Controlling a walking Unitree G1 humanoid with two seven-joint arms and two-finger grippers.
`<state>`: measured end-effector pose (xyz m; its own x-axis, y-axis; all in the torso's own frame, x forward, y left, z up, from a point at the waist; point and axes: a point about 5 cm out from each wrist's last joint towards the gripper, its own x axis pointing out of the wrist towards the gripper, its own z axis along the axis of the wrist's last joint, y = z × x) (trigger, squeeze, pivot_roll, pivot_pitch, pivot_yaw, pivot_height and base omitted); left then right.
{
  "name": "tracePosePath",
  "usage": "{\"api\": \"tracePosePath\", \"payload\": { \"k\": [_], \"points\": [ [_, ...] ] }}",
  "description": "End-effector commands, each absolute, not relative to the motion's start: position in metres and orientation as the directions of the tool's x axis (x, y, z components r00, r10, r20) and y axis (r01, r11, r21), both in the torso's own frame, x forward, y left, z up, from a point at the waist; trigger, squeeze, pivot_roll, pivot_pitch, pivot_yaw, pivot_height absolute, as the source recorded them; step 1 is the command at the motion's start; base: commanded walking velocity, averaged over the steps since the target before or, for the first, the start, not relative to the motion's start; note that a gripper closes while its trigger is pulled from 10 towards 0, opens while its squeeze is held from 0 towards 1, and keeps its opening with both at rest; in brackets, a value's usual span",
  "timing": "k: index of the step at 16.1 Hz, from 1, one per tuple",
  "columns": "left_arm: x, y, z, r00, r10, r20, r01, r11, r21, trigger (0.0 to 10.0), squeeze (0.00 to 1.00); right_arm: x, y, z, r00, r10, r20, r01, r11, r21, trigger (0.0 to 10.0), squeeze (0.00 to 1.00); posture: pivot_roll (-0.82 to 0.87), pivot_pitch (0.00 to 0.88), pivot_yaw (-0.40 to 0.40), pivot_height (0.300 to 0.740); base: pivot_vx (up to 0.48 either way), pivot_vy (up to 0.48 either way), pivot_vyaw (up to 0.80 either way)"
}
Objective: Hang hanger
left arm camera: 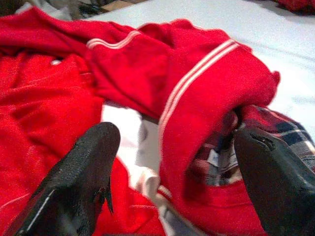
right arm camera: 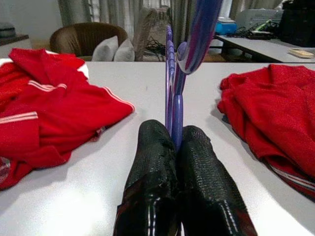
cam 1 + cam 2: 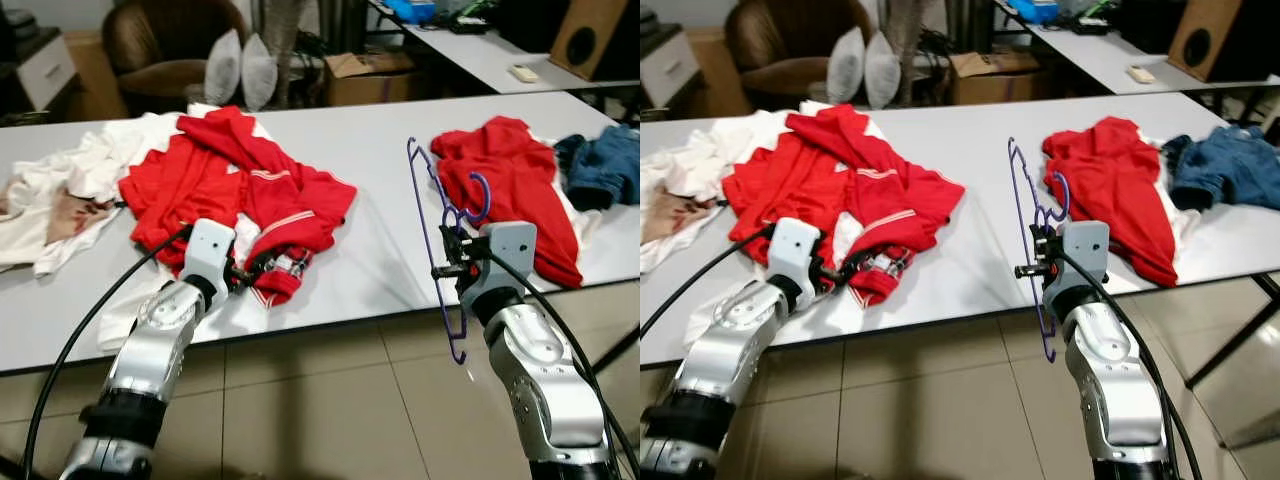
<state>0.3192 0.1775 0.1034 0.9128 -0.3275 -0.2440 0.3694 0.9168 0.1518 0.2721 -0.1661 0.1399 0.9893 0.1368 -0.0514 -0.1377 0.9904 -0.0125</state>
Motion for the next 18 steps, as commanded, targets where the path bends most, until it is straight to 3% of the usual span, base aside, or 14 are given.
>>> {"api": "tracePosePath", "payload": {
  "k": [1,3,4,5,7,18],
  "points": [
    [0.325,0.176,0.106,0.905,-0.344,-0.249,0.392,0.903,0.177,10.0,0.00,0.273,-0.167,0.144,0.990,0.138,-0.030,-0.139,0.990,-0.033,10.0,0.00,-0.12,0.000,0.033,0.740,0.000,0.000,0.00],
    [0.328,0.174,0.102,0.892,-0.360,-0.273,0.418,0.886,0.200,10.0,0.00,0.272,-0.167,0.144,0.989,0.144,-0.029,-0.145,0.988,-0.048,10.0,0.00,-0.12,0.000,0.032,0.740,0.000,0.000,0.00],
    [0.331,0.174,0.100,0.889,-0.358,-0.285,0.423,0.881,0.211,8.9,0.00,0.272,-0.167,0.144,0.989,0.144,-0.029,-0.145,0.988,-0.051,10.0,0.00,-0.13,0.000,0.033,0.740,0.000,0.000,0.00],
    [0.332,0.174,0.099,0.890,-0.354,-0.287,0.420,0.882,0.215,4.8,0.00,0.272,-0.167,0.144,0.989,0.143,-0.029,-0.144,0.988,-0.052,10.0,0.00,-0.13,0.000,0.033,0.740,0.000,0.000,0.00],
    [0.337,0.179,0.099,0.903,-0.319,-0.288,0.388,0.892,0.230,0.0,0.00,0.272,-0.168,0.144,0.990,0.140,-0.024,-0.141,0.988,-0.062,10.0,0.00,-0.13,0.000,0.034,0.740,0.000,0.000,0.00],
    [0.336,0.187,0.097,0.907,-0.306,-0.291,0.384,0.884,0.266,0.0,0.00,0.270,-0.163,0.144,0.986,0.164,-0.014,-0.165,0.983,-0.085,10.0,0.00,-0.13,0.000,0.038,0.740,0.000,0.000,0.00]
  ]
}}
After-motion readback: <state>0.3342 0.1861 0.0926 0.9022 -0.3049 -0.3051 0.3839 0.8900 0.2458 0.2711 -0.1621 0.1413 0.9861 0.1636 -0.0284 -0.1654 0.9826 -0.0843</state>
